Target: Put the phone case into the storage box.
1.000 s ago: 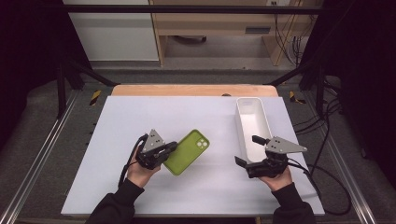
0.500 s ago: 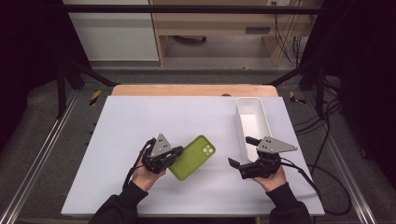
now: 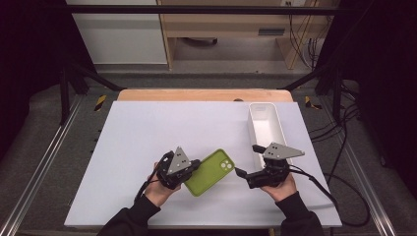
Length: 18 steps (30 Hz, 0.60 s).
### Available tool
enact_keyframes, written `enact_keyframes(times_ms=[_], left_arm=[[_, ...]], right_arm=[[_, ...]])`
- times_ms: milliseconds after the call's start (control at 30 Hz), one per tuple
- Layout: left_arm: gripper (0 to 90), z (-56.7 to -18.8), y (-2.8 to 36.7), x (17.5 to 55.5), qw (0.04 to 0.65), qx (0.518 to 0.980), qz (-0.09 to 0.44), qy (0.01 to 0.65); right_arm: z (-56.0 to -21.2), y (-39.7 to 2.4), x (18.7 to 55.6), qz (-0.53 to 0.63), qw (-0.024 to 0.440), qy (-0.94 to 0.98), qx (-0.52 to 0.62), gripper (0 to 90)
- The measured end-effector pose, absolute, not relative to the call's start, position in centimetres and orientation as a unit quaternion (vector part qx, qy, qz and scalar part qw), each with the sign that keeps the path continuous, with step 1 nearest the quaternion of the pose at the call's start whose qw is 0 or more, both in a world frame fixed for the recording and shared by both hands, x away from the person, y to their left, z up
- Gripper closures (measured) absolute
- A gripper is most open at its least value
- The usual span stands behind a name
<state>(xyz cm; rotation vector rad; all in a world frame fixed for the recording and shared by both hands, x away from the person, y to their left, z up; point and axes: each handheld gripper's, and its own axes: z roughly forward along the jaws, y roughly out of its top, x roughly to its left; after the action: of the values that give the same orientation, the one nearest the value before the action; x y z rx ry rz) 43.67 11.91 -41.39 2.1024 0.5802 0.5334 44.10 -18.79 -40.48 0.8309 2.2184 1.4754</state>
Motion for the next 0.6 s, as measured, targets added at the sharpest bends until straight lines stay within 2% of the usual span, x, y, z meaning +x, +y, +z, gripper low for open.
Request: enact_keyframes(times_ms=[600], left_arm=[[87.6, -40.7, 11.8, 42.9, 0.439, 0.841, 0.233, 0.216]], right_arm=[[-39.8, -16.3, 45.4, 0.493, 0.156, 0.804, 0.292, 4.7]])
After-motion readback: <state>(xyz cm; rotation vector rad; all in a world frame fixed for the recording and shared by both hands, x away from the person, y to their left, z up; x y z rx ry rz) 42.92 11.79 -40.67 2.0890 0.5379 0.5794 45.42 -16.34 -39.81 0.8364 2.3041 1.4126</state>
